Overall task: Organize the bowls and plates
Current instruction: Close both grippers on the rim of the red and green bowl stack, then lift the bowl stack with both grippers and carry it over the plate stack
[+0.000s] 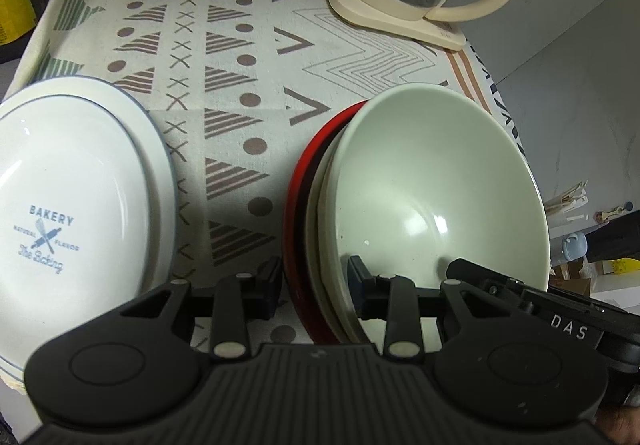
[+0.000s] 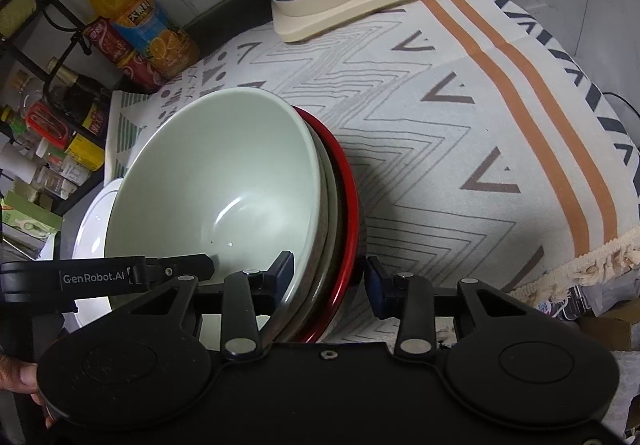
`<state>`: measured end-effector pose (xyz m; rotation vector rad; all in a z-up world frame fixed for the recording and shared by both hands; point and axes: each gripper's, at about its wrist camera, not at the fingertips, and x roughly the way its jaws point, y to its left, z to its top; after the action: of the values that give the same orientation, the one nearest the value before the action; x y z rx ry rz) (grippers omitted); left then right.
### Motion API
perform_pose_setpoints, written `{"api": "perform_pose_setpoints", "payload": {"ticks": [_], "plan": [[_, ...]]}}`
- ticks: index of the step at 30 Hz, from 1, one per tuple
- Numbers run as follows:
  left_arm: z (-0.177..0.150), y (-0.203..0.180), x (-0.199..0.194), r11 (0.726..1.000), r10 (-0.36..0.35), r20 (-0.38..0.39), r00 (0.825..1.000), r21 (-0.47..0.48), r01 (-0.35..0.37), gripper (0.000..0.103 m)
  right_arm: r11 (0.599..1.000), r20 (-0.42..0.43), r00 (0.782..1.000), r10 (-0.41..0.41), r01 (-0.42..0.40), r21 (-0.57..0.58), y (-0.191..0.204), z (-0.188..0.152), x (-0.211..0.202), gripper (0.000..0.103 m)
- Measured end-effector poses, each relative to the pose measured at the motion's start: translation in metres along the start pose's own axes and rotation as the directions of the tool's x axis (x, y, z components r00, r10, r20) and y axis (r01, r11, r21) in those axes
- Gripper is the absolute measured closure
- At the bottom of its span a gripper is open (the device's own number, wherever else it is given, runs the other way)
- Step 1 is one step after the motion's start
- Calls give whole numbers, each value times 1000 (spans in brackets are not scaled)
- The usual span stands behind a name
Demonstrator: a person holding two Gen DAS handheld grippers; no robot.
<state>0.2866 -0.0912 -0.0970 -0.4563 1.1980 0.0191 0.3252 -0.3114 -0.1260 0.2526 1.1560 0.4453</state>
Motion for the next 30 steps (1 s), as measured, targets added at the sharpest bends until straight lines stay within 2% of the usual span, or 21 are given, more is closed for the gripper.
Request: {"api": "perform_pose_setpoints", "payload": {"ticks": [13, 19, 30], "plan": [[10, 5, -40, 1000, -22, 103, 994, -8, 23, 70, 999, 77, 997, 21, -18, -47, 28, 17, -23, 65], [10, 20, -55, 999, -4, 139, 990, -47, 10, 70, 996, 98, 994, 49, -40, -84, 47, 24, -26, 65], [1, 59, -84, 988, 56, 184, 981, -150, -28, 70, 979, 74, 991, 110, -95, -180, 92, 23, -14, 65]]}}
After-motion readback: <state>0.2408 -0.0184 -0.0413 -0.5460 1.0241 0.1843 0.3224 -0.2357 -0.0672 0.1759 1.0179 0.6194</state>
